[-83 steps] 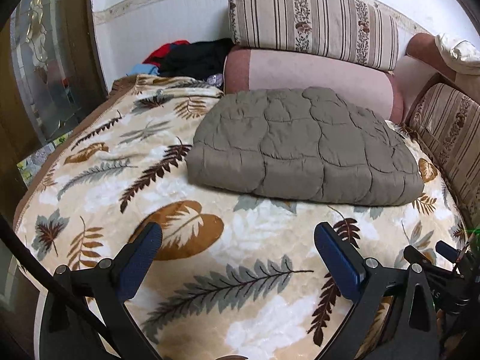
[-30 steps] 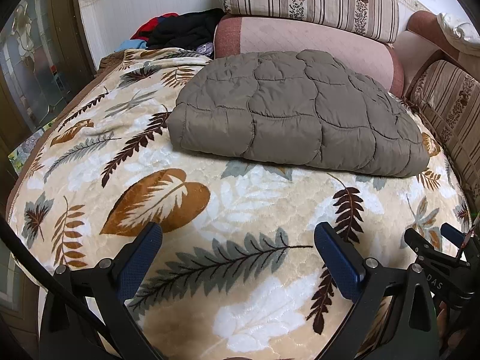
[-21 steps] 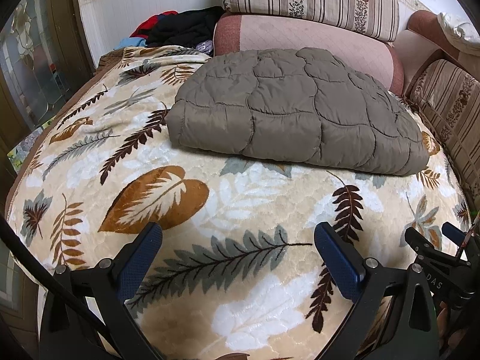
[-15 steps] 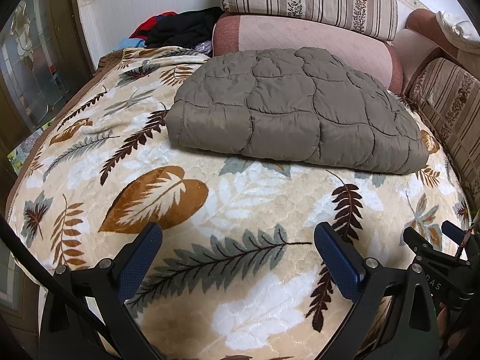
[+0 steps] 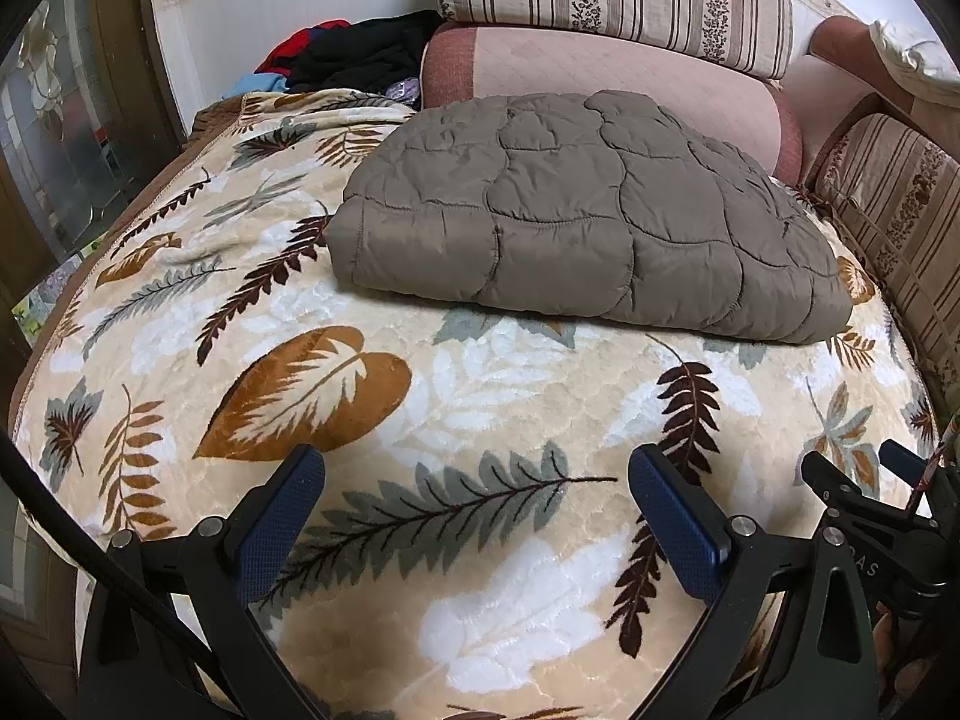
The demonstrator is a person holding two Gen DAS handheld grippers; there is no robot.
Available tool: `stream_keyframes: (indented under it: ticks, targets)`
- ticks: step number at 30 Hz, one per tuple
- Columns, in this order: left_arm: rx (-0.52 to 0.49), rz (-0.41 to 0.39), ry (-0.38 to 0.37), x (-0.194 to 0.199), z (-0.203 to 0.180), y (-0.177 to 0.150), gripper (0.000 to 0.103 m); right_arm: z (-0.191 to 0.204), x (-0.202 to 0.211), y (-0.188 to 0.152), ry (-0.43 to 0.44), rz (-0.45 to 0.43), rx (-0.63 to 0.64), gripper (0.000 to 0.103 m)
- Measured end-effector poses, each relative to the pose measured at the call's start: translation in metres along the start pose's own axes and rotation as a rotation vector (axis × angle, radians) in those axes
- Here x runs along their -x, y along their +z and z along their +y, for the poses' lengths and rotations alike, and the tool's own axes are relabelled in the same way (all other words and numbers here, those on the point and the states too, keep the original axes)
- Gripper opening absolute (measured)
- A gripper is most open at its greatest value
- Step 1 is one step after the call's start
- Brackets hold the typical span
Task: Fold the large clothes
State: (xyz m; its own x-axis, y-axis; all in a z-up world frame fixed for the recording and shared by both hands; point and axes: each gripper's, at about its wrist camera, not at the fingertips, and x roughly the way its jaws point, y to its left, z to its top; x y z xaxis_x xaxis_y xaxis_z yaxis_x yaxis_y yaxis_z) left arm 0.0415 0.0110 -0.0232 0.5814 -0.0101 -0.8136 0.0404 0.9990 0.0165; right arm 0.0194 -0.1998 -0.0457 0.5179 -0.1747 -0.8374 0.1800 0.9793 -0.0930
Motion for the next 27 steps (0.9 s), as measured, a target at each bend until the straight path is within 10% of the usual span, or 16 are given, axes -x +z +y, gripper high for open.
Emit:
stream_keyframes:
  ticks: [27]
  targets:
    - [-0.007, 0.026, -0.006, -0.0066, 0.0003, -0.0028, 0.101, -0.0004, -0.0067, -0.0017, 0.003, 0.02, 0.009, 0.09]
